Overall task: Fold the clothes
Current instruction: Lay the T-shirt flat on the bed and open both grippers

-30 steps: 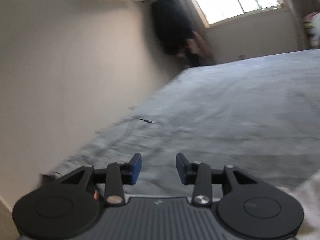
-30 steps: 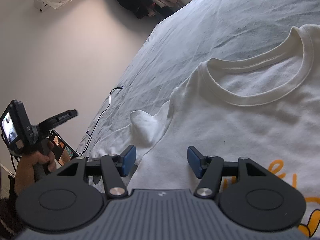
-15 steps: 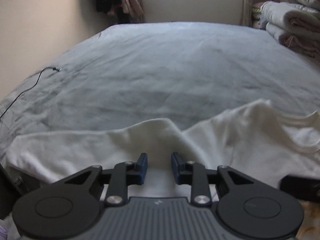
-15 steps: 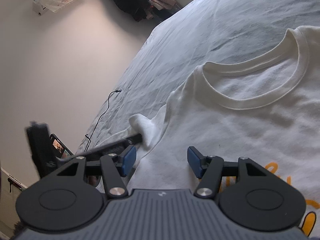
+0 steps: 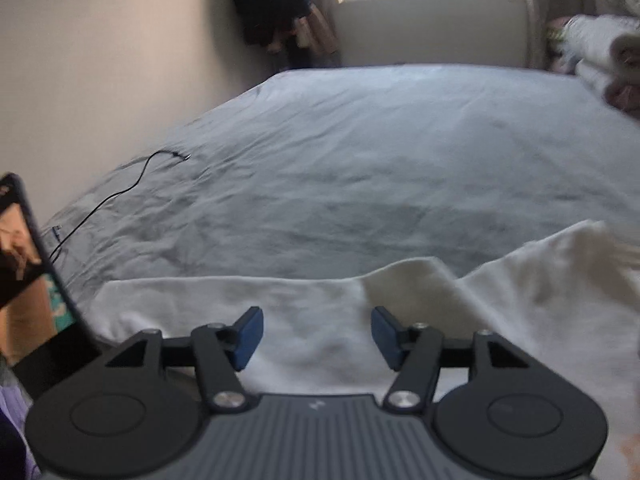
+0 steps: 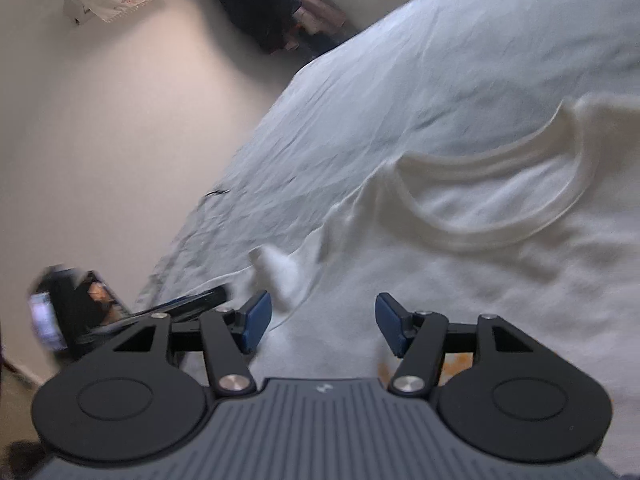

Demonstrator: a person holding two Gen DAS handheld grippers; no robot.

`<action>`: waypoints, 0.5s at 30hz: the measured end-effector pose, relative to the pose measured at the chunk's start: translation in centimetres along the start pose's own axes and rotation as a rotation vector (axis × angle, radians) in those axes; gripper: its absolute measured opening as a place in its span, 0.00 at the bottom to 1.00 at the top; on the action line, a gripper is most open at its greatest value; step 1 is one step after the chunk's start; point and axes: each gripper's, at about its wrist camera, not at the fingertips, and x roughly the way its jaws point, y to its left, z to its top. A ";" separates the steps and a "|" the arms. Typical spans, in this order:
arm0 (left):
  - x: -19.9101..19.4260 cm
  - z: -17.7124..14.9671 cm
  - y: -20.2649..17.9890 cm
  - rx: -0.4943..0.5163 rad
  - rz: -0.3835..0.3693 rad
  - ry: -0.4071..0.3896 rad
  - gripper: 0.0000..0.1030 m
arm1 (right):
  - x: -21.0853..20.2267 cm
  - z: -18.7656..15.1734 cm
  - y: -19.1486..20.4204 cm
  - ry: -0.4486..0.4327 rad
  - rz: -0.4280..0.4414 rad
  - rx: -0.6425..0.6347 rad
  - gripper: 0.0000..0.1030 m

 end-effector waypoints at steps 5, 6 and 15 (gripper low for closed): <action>-3.5 -0.4 0.2 0.019 -0.075 0.015 0.66 | -3.7 0.5 0.5 -0.019 -0.068 0.018 0.62; -4.1 -0.5 0.2 0.017 -0.084 0.024 0.67 | -4.6 0.6 0.6 -0.024 -0.078 0.019 0.64; -9.9 -1.7 -0.5 0.016 -0.173 0.031 0.71 | -13.6 0.4 3.4 -0.069 -0.203 -0.018 0.69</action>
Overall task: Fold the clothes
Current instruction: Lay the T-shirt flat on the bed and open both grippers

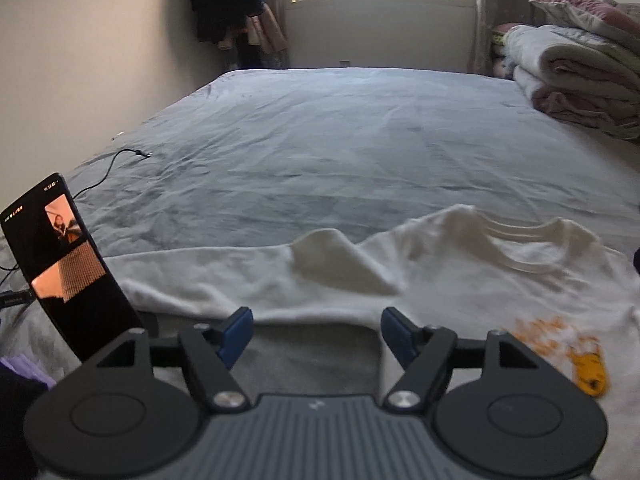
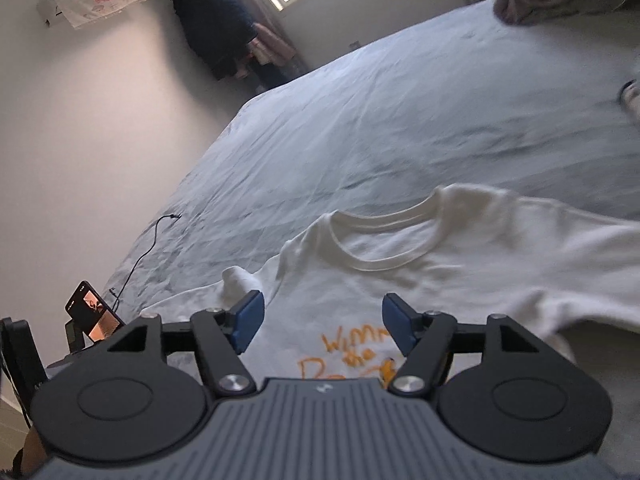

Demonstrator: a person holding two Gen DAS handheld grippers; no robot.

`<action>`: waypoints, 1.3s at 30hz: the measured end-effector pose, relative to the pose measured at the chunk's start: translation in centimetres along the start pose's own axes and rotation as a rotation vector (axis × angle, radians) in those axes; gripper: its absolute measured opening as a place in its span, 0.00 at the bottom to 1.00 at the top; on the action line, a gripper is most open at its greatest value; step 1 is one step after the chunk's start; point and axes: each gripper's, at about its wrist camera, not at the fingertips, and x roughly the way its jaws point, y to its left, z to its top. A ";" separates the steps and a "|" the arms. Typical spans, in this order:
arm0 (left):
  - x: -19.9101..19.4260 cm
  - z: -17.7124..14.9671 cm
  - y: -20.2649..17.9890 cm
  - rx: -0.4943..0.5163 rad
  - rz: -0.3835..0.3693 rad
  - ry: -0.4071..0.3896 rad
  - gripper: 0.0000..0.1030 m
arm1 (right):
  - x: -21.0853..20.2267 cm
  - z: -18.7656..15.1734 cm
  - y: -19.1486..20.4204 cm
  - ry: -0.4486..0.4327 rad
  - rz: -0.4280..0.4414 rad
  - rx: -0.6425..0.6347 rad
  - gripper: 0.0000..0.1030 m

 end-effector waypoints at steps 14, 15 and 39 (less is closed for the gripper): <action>-4.6 -2.1 -3.6 0.010 -0.088 -0.003 0.85 | -8.5 -1.8 -2.7 -0.092 -0.189 0.032 0.76; -4.6 -2.2 -3.9 0.010 -0.089 0.000 0.86 | -8.8 -2.1 -3.1 -0.096 -0.200 0.041 0.77; -5.2 -5.8 -11.1 0.134 -0.135 0.024 0.95 | -11.3 -5.8 -14.3 -0.156 -0.604 0.349 0.82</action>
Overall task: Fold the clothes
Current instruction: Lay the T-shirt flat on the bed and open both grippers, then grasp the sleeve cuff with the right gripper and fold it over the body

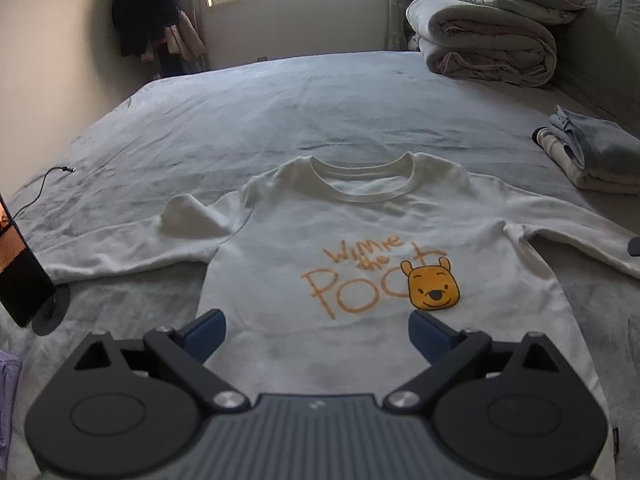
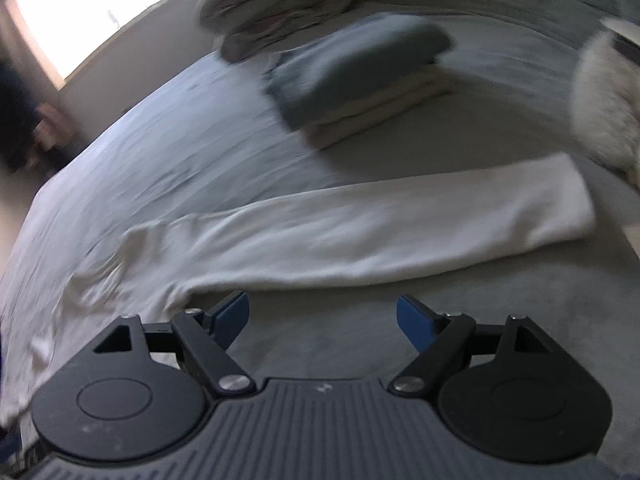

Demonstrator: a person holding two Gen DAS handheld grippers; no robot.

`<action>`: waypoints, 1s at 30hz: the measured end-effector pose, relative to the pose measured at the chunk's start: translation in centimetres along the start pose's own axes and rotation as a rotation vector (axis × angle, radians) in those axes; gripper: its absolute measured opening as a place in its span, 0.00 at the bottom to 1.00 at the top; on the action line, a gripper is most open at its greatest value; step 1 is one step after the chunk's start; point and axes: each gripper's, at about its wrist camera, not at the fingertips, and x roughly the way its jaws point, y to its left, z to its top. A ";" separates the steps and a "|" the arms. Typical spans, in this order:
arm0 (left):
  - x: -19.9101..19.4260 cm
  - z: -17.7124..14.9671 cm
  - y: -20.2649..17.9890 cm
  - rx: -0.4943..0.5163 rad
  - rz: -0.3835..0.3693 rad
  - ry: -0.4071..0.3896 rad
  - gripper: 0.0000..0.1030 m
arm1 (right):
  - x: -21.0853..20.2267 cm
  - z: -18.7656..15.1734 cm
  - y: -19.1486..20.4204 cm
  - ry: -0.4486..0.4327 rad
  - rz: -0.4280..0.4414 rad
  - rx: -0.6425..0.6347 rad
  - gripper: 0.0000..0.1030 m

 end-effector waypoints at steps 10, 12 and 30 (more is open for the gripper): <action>1.3 0.2 -0.3 -0.019 -0.017 0.024 0.96 | 1.9 1.0 -5.0 -0.023 -0.078 0.288 0.82; 1.7 0.2 -0.3 -0.024 -0.034 0.027 0.96 | 2.0 1.1 -5.4 -0.046 -0.068 0.304 0.82; 6.4 0.1 3.0 -0.298 -0.161 0.140 0.96 | 1.8 2.1 -6.6 -0.250 -0.082 0.364 0.13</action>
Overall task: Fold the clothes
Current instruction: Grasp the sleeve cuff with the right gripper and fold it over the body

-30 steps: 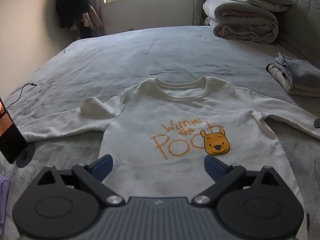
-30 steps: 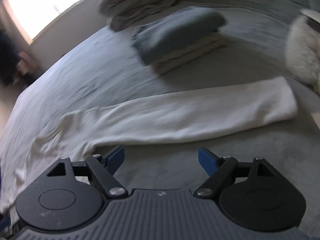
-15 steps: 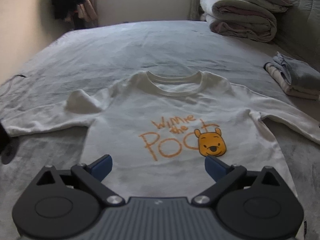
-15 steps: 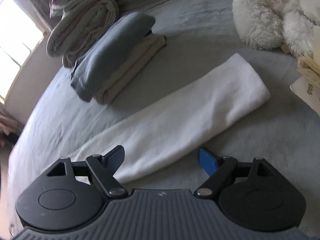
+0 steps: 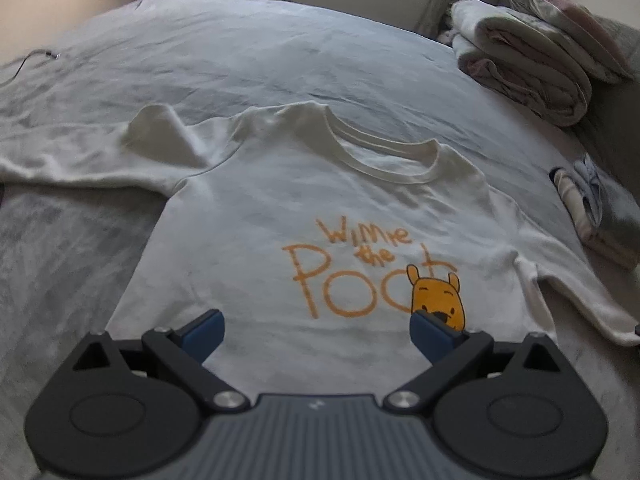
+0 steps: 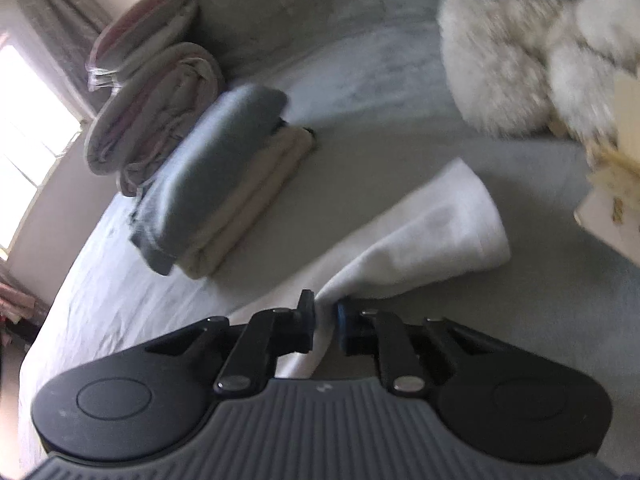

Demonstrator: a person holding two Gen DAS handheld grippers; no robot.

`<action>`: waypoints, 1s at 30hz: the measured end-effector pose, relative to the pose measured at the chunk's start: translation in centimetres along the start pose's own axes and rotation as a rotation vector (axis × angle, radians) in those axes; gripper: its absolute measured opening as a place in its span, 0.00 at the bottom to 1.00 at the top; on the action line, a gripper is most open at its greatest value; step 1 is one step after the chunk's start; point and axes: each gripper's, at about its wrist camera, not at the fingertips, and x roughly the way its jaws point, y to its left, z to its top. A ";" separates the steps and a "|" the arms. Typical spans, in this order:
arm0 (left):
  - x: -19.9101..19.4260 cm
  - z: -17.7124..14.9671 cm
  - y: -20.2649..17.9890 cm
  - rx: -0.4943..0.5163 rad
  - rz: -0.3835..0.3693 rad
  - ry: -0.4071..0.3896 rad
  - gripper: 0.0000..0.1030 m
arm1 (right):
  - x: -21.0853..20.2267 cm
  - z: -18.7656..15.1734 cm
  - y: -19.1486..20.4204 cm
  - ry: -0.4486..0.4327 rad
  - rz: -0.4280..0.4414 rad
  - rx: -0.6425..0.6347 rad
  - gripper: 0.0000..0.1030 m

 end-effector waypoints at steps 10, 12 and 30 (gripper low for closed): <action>-0.4 1.2 3.4 -0.115 -0.042 0.024 0.96 | -4.2 -0.9 6.4 -0.118 0.167 -0.177 0.10; -0.7 1.5 4.0 -0.136 -0.054 0.021 0.96 | -5.2 -1.5 8.3 -0.147 0.205 -0.252 0.10; -1.8 3.6 8.4 -0.275 -0.086 0.000 0.96 | -5.0 -10.6 20.1 -0.082 0.367 -0.603 0.10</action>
